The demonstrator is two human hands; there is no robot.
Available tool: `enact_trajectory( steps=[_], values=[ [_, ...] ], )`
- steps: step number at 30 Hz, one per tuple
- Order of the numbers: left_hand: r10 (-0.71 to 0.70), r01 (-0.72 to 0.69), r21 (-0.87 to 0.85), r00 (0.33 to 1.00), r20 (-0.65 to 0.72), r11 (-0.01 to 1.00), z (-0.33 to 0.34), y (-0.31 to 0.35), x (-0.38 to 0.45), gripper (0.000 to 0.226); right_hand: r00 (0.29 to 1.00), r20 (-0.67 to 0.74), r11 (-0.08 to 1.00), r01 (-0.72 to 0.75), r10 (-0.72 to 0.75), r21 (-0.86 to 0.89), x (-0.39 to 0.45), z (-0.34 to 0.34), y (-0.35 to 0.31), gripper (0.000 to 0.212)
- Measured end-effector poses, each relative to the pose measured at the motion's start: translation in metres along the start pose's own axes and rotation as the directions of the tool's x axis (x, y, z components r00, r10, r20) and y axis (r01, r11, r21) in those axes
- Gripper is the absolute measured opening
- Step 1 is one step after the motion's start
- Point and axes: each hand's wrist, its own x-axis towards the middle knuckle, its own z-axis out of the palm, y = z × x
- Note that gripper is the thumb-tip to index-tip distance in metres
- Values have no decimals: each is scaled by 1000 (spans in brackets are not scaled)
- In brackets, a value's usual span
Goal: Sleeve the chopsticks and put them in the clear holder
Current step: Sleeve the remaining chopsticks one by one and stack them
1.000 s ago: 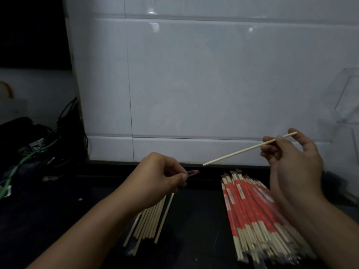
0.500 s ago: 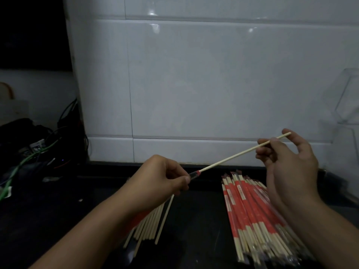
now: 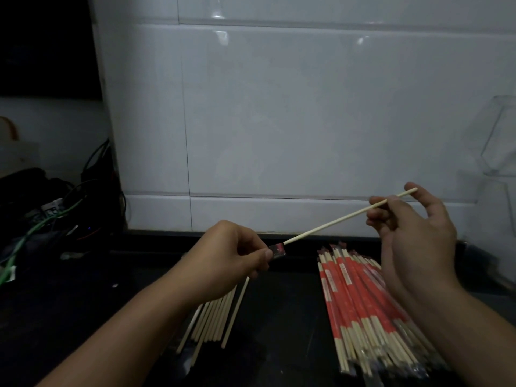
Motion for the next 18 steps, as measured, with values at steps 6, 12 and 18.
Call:
enact_trajectory(
  steps=[6,12,18],
  values=[
    [-7,7,-19,1000,-14,1000,0,0,0,16,1000,7,1000,-11,11,-4,-1,1,2,32],
    [-12,12,-27,1000,-8,1000,-1,1,-1,17,1000,0,1000,-5,5,4,-1,1,1,33],
    [-2,1,-11,1000,-6,1000,-1,1,-2,22,1000,4,1000,-3,3,6,-1,1,1,34]
  ],
)
